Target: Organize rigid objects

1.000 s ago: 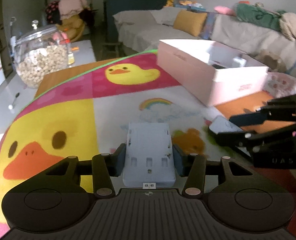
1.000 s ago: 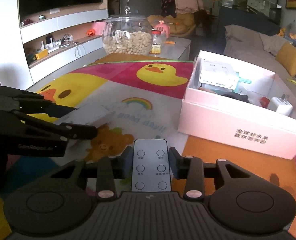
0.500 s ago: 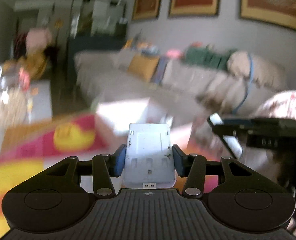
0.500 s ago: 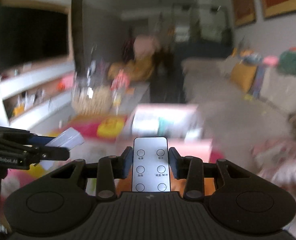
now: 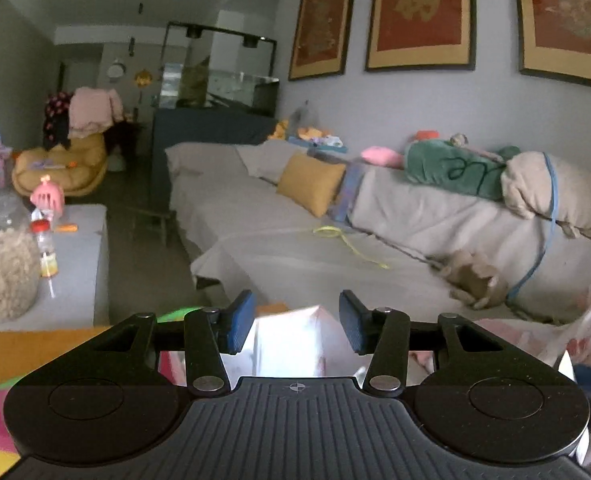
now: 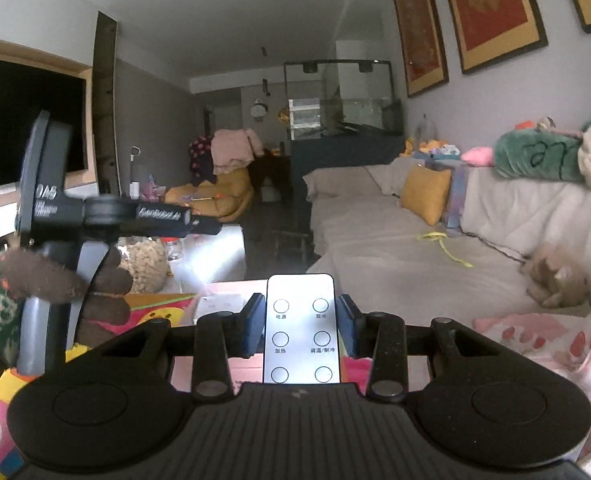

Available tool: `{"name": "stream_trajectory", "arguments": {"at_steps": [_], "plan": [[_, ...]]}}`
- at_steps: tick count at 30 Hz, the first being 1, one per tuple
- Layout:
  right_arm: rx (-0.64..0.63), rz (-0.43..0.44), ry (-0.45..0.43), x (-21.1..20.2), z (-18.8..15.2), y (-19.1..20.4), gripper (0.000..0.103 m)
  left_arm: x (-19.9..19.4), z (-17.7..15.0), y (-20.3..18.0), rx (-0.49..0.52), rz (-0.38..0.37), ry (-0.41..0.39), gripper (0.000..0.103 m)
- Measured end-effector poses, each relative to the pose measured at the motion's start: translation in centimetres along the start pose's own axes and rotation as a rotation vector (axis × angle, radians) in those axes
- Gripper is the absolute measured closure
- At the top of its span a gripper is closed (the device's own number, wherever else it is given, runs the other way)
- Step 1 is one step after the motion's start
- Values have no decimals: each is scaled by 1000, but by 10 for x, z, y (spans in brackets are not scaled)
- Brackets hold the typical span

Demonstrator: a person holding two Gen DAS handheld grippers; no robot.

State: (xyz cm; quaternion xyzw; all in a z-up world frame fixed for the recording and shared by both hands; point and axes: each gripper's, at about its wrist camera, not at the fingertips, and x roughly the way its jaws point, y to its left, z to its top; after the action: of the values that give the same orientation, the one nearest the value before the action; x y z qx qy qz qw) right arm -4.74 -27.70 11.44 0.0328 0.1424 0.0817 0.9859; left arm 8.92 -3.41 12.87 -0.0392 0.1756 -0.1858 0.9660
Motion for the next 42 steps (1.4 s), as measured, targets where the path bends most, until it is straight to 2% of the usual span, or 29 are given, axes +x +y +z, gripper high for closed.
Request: {"name": "stream_trajectory", "arguments": {"at_steps": [7, 10, 13, 17, 19, 20, 22, 25, 27, 30, 34, 36, 39, 42], "plan": [[42, 9, 57, 24, -10, -8, 65, -25, -43, 37, -130, -59, 127, 52], [76, 20, 96, 37, -13, -11, 65, -42, -71, 54, -213, -32, 205, 53], [122, 36, 114, 57, -6, -9, 65, -56, -91, 63, -254, 14, 214, 53], [137, 58, 79, 96, 25, 1, 64, -59, -111, 61, -197, 75, 276, 53], [107, 51, 92, 128, 43, 9, 56, -60, -118, 59, -152, 120, 286, 53], [91, 43, 107, 143, 49, 13, 44, -62, -121, 60, -138, 141, 283, 53], [66, -1, 145, 163, 53, 19, 41, -67, -125, 62, -126, 180, 287, 53], [45, -2, 201, 163, 36, 24, 39, -67, -132, 64, -110, 240, 324, 53], [66, -1, 249, 150, 14, 26, 36, -64, -139, 64, -116, 246, 347, 53], [87, 12, 330, 128, -27, 27, 34, -59, -140, 57, -81, 254, 337, 52], [77, 36, 431, 118, -71, 35, 31, -50, -143, 47, -36, 234, 328, 33], [54, 38, 469, 122, -86, 45, 29, -46, -143, 42, -7, 239, 333, 32], [6, 6, 455, 126, -94, 58, 20, -43, -143, 40, -17, 242, 331, 29], [-65, -15, 453, 131, -99, 71, 14, -40, -145, 36, -41, 279, 305, 29]]}}
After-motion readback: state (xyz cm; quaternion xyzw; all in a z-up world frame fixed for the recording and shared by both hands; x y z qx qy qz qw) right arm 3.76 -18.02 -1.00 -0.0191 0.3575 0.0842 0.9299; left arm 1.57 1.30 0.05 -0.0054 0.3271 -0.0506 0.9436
